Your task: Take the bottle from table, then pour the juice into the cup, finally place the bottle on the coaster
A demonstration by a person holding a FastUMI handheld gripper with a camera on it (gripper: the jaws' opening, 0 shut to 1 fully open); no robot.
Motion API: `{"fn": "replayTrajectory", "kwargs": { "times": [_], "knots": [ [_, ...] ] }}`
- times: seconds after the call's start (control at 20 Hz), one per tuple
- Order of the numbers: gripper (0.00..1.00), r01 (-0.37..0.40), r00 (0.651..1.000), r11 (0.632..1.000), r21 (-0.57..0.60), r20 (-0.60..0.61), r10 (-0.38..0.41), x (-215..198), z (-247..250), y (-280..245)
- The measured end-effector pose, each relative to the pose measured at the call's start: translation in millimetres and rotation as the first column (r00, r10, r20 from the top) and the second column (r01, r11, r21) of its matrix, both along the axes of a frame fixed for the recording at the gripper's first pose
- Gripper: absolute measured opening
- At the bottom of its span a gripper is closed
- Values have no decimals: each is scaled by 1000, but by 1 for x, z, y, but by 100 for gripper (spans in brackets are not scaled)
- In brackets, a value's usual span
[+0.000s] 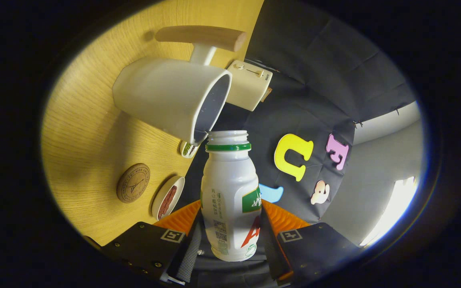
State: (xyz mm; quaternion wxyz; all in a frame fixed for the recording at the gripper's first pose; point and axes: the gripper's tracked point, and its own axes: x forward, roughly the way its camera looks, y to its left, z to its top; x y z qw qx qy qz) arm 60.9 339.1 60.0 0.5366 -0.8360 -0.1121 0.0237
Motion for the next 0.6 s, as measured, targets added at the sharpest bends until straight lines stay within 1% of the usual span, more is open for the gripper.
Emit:
{"fn": "replayTrajectory", "kwargs": {
  "times": [0.6],
  "knots": [
    [71,-7,1000,1000,-9,-7,6,-2,-2,2]
  ]
}}
